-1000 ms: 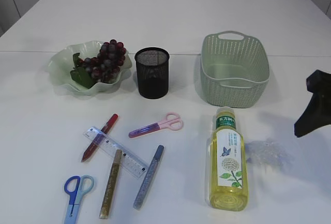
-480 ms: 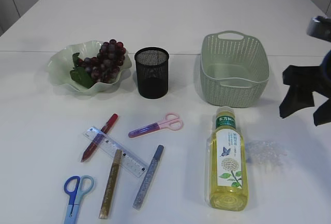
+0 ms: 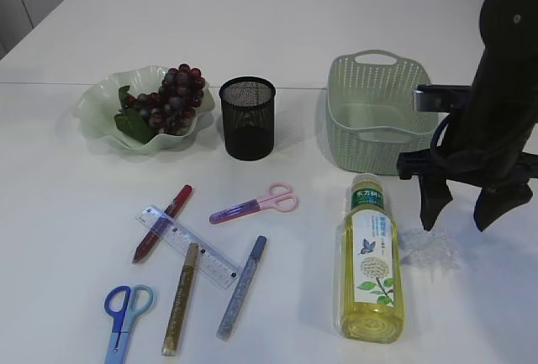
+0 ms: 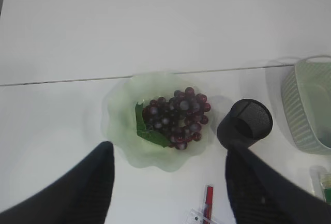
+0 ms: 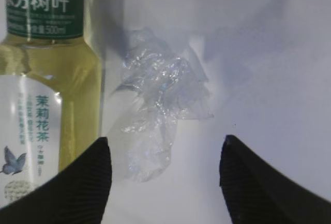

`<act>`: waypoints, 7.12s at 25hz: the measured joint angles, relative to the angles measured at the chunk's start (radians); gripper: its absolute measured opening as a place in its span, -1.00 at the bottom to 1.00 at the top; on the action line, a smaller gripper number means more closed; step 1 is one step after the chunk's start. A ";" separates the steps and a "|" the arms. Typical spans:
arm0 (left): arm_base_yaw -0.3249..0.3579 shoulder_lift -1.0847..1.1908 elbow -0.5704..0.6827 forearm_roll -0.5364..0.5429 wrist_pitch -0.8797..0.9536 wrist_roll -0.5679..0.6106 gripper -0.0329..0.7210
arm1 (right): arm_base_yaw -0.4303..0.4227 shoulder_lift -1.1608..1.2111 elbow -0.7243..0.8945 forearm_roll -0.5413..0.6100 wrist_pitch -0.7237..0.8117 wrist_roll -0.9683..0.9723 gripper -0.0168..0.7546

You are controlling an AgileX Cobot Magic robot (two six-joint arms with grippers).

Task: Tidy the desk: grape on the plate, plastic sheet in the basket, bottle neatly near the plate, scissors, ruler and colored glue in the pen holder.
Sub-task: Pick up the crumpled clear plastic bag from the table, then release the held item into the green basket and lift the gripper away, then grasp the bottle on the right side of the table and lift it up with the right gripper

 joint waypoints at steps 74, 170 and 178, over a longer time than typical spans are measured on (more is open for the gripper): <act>0.000 -0.025 0.000 0.059 0.002 0.000 0.35 | 0.000 0.180 -0.020 0.091 -0.055 0.002 -0.52; 0.000 -0.025 0.000 -0.026 0.002 0.001 0.33 | -0.045 -0.217 -0.402 0.073 0.161 -0.050 0.42; 0.000 -0.025 0.000 -0.028 0.002 0.001 0.30 | 0.098 -0.423 -0.014 0.009 0.161 0.201 0.42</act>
